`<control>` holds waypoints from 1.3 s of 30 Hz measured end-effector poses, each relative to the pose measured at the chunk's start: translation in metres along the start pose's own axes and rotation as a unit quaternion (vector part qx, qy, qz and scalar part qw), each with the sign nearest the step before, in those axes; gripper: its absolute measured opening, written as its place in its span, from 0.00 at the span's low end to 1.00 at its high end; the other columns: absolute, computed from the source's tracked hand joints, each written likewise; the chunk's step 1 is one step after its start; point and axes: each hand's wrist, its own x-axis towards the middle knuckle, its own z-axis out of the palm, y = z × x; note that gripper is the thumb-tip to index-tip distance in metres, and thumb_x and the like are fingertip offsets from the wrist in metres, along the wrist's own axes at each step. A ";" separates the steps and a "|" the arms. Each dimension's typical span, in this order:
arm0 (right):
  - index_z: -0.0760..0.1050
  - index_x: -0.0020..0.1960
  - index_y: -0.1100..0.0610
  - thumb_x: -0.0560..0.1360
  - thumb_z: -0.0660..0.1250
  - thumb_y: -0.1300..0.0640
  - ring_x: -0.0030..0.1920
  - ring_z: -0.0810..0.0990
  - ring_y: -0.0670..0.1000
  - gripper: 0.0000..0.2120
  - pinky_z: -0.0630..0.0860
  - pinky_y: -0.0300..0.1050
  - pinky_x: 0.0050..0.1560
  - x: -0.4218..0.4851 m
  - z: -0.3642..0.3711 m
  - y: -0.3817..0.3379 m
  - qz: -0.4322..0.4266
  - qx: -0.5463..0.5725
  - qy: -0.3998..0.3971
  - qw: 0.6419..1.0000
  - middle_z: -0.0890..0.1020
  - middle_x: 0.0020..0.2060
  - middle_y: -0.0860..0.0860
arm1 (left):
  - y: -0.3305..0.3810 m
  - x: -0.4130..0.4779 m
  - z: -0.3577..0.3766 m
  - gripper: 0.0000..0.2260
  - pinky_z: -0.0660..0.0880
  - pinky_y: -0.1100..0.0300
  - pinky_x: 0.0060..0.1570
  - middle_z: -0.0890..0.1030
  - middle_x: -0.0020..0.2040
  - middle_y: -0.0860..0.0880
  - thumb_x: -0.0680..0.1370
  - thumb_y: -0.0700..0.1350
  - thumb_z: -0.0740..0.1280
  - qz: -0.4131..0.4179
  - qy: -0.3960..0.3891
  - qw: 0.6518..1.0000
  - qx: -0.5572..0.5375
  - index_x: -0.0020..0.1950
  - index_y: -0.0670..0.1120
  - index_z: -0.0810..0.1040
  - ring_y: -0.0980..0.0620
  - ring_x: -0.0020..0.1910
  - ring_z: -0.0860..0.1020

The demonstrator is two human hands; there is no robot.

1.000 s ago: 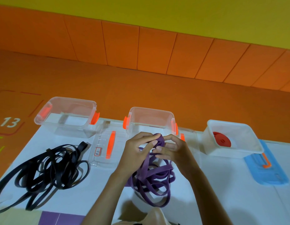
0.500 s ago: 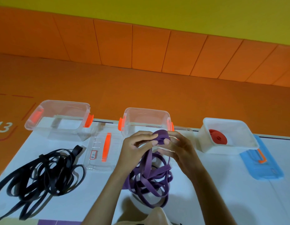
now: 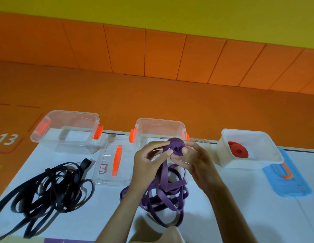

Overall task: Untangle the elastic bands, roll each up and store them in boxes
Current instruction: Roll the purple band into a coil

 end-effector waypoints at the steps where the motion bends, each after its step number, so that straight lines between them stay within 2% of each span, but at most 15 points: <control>1: 0.76 0.64 0.62 0.81 0.70 0.57 0.61 0.84 0.68 0.14 0.81 0.61 0.64 -0.001 0.001 0.002 0.008 -0.009 -0.016 1.000 0.83 0.59 0.67 | 0.001 0.001 -0.003 0.12 0.80 0.65 0.56 0.88 0.55 0.53 0.77 0.39 0.78 -0.003 -0.004 1.000 -0.003 0.57 0.52 0.88 0.52 0.57 0.86; 4: 0.77 0.64 0.60 0.80 0.73 0.57 0.62 0.84 0.64 0.14 0.82 0.57 0.62 -0.003 0.004 0.002 0.044 -0.077 -0.059 0.994 0.84 0.59 0.64 | 0.002 -0.001 -0.010 0.12 0.80 0.65 0.57 0.88 0.57 0.54 0.79 0.40 0.76 -0.006 -0.024 1.000 -0.010 0.58 0.54 0.88 0.53 0.59 0.85; 8: 0.83 0.54 0.53 0.71 0.80 0.60 0.54 0.88 0.58 0.13 0.84 0.54 0.57 -0.005 0.004 0.002 0.045 -0.198 -0.024 0.979 0.88 0.52 0.56 | -0.001 -0.007 -0.010 0.11 0.79 0.61 0.63 0.87 0.60 0.57 0.80 0.45 0.73 0.005 -0.053 0.998 0.032 0.59 0.59 0.88 0.52 0.63 0.84; 10: 0.84 0.54 0.49 0.70 0.81 0.59 0.53 0.88 0.56 0.15 0.85 0.51 0.54 -0.005 0.005 0.001 0.046 -0.218 -0.017 0.975 0.88 0.52 0.54 | -0.005 -0.006 -0.012 0.12 0.79 0.58 0.64 0.86 0.60 0.58 0.81 0.43 0.74 0.012 -0.056 0.996 0.069 0.60 0.59 0.88 0.51 0.64 0.83; 12: 0.83 0.55 0.49 0.70 0.81 0.56 0.53 0.88 0.57 0.15 0.85 0.49 0.52 -0.006 0.005 -0.001 0.062 -0.184 -0.014 0.981 0.88 0.51 0.55 | -0.009 -0.006 -0.014 0.13 0.79 0.56 0.64 0.86 0.61 0.58 0.81 0.41 0.73 0.012 -0.062 0.994 0.090 0.61 0.57 0.88 0.51 0.64 0.83; 15: 0.81 0.53 0.56 0.74 0.78 0.55 0.54 0.88 0.64 0.11 0.85 0.56 0.56 -0.006 0.003 -0.002 0.077 -0.112 0.006 0.991 0.87 0.51 0.61 | -0.010 -0.007 -0.015 0.13 0.79 0.55 0.65 0.83 0.65 0.59 0.83 0.43 0.71 0.009 -0.088 0.991 0.102 0.64 0.57 0.86 0.51 0.66 0.81; 17: 0.78 0.56 0.60 0.75 0.76 0.55 0.54 0.87 0.66 0.13 0.84 0.58 0.59 -0.006 0.005 -0.001 0.081 -0.089 0.014 0.993 0.86 0.53 0.64 | -0.008 -0.008 -0.016 0.14 0.78 0.59 0.62 0.79 0.68 0.59 0.84 0.45 0.69 0.005 -0.104 0.989 0.107 0.67 0.58 0.84 0.50 0.63 0.80; 20: 0.75 0.61 0.63 0.77 0.73 0.55 0.56 0.87 0.65 0.17 0.84 0.55 0.59 -0.007 0.014 0.005 0.091 -0.061 0.009 0.994 0.86 0.56 0.64 | -0.001 -0.006 -0.018 0.13 0.77 0.64 0.58 0.80 0.64 0.57 0.84 0.45 0.70 -0.021 -0.099 0.993 0.061 0.67 0.58 0.85 0.51 0.61 0.81; 22: 0.77 0.61 0.63 0.79 0.72 0.56 0.56 0.88 0.62 0.15 0.85 0.52 0.55 -0.008 0.020 0.006 0.087 -0.083 -0.004 0.993 0.87 0.55 0.62 | 0.002 -0.005 -0.021 0.11 0.78 0.63 0.58 0.85 0.59 0.56 0.82 0.44 0.73 -0.020 -0.062 0.997 0.045 0.61 0.57 0.86 0.52 0.60 0.83; 25: 0.80 0.58 0.60 0.80 0.73 0.62 0.51 0.89 0.59 0.07 0.86 0.47 0.49 -0.007 0.020 0.003 0.078 -0.184 -0.017 0.980 0.88 0.51 0.60 | 0.000 -0.008 -0.025 0.09 0.80 0.57 0.57 0.86 0.53 0.56 0.80 0.43 0.76 -0.021 -0.028 0.996 0.081 0.53 0.58 0.84 0.53 0.55 0.84; 29: 0.80 0.64 0.49 0.76 0.78 0.56 0.47 0.89 0.60 0.18 0.87 0.50 0.48 -0.010 0.024 -0.006 0.061 -0.193 -0.012 0.979 0.88 0.48 0.58 | -0.002 -0.011 -0.023 0.04 0.79 0.53 0.62 0.84 0.61 0.59 0.82 0.45 0.73 -0.001 -0.049 0.994 0.095 0.51 0.54 0.84 0.54 0.63 0.82; 32: 0.81 0.59 0.49 0.75 0.77 0.54 0.51 0.89 0.61 0.13 0.86 0.54 0.52 -0.014 0.026 -0.010 0.042 -0.147 -0.004 0.988 0.88 0.51 0.58 | -0.002 -0.012 -0.025 0.04 0.78 0.56 0.63 0.81 0.63 0.58 0.83 0.45 0.72 0.010 -0.055 0.994 0.097 0.53 0.53 0.86 0.52 0.67 0.79; 34: 0.81 0.57 0.51 0.74 0.77 0.56 0.54 0.88 0.63 0.12 0.86 0.54 0.54 -0.015 0.027 -0.011 0.033 -0.111 0.000 0.993 0.88 0.53 0.60 | 0.000 -0.013 -0.030 0.09 0.79 0.57 0.63 0.82 0.61 0.55 0.82 0.43 0.72 0.002 -0.079 0.995 0.066 0.59 0.55 0.87 0.50 0.65 0.80; 37: 0.79 0.59 0.57 0.74 0.78 0.58 0.58 0.86 0.65 0.16 0.84 0.54 0.57 -0.017 0.028 -0.009 0.021 -0.078 -0.022 0.997 0.86 0.57 0.62 | 0.010 -0.010 -0.035 0.13 0.77 0.63 0.59 0.82 0.59 0.54 0.82 0.42 0.72 0.001 -0.097 0.995 0.037 0.62 0.58 0.87 0.50 0.62 0.81; 39: 0.79 0.60 0.58 0.73 0.79 0.58 0.59 0.86 0.65 0.17 0.83 0.55 0.59 -0.017 0.030 -0.009 0.034 -0.041 -0.034 0.998 0.85 0.59 0.63 | 0.017 -0.005 -0.035 0.13 0.78 0.63 0.59 0.84 0.58 0.54 0.81 0.43 0.74 0.020 -0.083 0.996 0.041 0.62 0.57 0.87 0.49 0.61 0.82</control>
